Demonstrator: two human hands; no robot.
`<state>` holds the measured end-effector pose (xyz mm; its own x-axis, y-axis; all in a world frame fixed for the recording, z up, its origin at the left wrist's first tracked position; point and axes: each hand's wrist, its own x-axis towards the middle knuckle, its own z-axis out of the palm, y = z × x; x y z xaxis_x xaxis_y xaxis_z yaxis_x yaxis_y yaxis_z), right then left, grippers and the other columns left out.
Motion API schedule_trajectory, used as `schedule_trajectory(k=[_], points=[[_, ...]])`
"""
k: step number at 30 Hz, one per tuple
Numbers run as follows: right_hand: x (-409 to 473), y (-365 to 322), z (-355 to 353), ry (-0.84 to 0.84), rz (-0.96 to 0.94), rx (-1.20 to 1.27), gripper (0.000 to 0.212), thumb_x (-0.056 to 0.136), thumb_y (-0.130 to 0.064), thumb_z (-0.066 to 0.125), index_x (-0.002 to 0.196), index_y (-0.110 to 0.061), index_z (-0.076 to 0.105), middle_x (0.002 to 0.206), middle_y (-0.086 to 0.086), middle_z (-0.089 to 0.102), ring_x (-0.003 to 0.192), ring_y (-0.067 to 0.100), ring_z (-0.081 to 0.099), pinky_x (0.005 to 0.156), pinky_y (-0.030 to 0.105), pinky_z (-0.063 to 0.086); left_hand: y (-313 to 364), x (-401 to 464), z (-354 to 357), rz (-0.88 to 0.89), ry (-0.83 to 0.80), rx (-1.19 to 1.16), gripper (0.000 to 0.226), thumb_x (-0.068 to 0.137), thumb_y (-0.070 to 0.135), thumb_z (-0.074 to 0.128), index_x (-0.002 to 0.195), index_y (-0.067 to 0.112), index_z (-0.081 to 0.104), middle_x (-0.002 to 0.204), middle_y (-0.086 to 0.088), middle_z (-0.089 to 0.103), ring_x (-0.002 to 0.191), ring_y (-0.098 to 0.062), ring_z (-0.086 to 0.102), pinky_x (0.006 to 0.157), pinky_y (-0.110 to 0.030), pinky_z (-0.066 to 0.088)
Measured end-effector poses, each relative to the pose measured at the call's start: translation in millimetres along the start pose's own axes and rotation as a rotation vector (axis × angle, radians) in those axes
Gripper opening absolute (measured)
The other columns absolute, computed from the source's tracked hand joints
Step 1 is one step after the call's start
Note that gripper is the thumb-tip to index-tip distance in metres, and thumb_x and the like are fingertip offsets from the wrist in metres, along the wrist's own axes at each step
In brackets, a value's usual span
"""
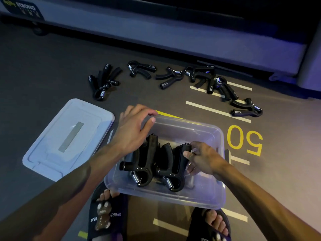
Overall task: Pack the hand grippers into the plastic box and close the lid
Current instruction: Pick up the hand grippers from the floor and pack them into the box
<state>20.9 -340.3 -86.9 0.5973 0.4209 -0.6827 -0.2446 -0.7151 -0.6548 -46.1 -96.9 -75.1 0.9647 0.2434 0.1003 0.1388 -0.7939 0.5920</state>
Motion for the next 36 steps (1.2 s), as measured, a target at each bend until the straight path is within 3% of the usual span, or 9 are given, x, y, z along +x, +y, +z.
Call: schedule_trajectory(k=[7, 12, 19, 25, 36], points=[[0, -1, 5, 0.014, 0.045, -0.013, 0.013, 0.102, -0.014, 0.053, 0.109, -0.004, 0.053, 0.074, 0.024, 0.07, 0.06, 0.032, 0.073, 0.061, 0.045, 0.063, -3, -1, 5, 0.007, 0.01, 0.042, 0.028, 0.101, 0.039, 0.043, 0.119, 0.032, 0.064, 0.119, 0.012, 0.056, 0.113, -0.017, 0.045, 0.094, -0.041, 0.036], [10, 7, 5, 0.04, 0.077, -0.232, 0.02, 0.1, -0.028, 0.053, 0.102, -0.009, 0.048, 0.072, 0.015, 0.075, 0.071, 0.03, 0.075, 0.078, 0.049, 0.061, -3, 0, 6, 0.002, 0.008, 0.04, 0.03, 0.101, 0.039, 0.042, 0.119, 0.031, 0.064, 0.119, 0.011, 0.055, 0.115, -0.018, 0.045, 0.096, -0.042, 0.036], [16, 12, 6, 0.008, 0.103, -0.261, 0.02, 0.1, -0.031, 0.05, 0.099, -0.011, 0.046, 0.075, 0.011, 0.076, 0.073, 0.027, 0.075, 0.082, 0.046, 0.06, -2, 0, 6, -0.005, 0.022, 0.037, 0.029, 0.101, 0.039, 0.043, 0.118, 0.031, 0.065, 0.119, 0.011, 0.055, 0.115, -0.018, 0.045, 0.097, -0.043, 0.035], [5, 3, 8, -0.028, 0.135, -0.115, 0.015, 0.104, -0.018, 0.046, 0.099, -0.005, 0.045, 0.074, 0.018, 0.075, 0.068, 0.03, 0.076, 0.075, 0.046, 0.063, -2, -1, 7, -0.008, 0.028, 0.034, 0.029, 0.1, 0.039, 0.042, 0.117, 0.031, 0.065, 0.119, 0.011, 0.055, 0.115, -0.018, 0.045, 0.097, -0.044, 0.036], [3, 0, 8, -0.007, 0.086, -0.135, 0.01, 0.103, -0.015, 0.049, 0.103, -0.005, 0.045, 0.072, 0.017, 0.074, 0.062, 0.027, 0.075, 0.067, 0.046, 0.063, -4, -1, 8, 0.003, 0.029, 0.037, 0.028, 0.102, 0.04, 0.042, 0.118, 0.032, 0.064, 0.118, 0.012, 0.054, 0.115, -0.017, 0.044, 0.096, -0.043, 0.036]])
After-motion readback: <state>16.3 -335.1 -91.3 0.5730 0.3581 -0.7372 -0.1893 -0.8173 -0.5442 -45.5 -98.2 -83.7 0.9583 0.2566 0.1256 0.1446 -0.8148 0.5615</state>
